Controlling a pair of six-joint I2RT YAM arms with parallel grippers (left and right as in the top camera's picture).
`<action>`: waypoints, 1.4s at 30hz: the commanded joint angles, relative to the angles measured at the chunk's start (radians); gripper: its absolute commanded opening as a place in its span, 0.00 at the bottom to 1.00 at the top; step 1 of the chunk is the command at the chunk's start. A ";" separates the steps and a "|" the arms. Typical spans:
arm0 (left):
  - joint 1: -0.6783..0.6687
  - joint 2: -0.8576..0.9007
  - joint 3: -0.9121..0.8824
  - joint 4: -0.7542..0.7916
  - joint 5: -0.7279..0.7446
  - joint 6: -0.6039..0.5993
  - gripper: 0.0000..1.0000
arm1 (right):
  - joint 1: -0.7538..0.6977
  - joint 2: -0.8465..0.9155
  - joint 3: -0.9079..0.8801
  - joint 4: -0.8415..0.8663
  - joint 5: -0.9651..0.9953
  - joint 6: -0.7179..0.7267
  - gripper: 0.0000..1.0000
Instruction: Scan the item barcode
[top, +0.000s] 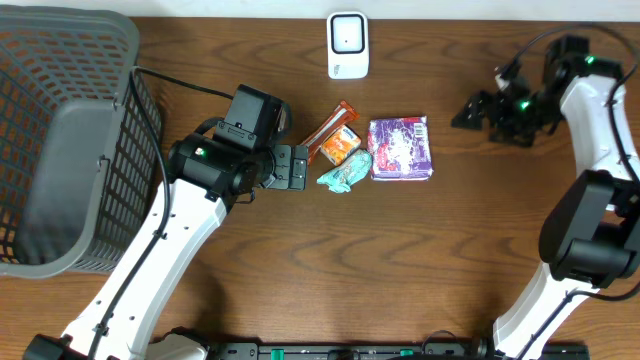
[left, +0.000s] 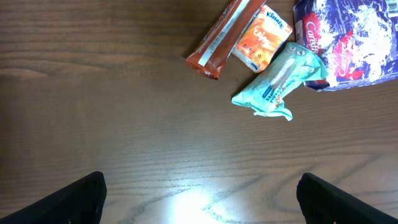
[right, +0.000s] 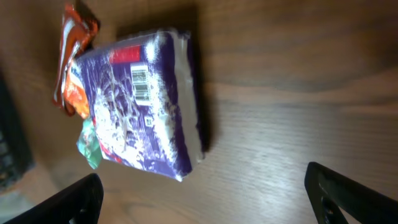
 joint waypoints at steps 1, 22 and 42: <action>0.004 0.003 0.003 -0.004 0.008 0.000 0.98 | 0.022 -0.001 -0.098 0.036 -0.138 -0.016 0.99; 0.004 0.003 0.003 -0.004 0.008 0.000 0.98 | 0.141 -0.228 -0.126 0.033 0.194 0.079 0.99; 0.004 0.003 0.003 -0.004 0.008 0.000 0.98 | 0.324 -0.229 -0.330 0.170 0.254 0.381 0.99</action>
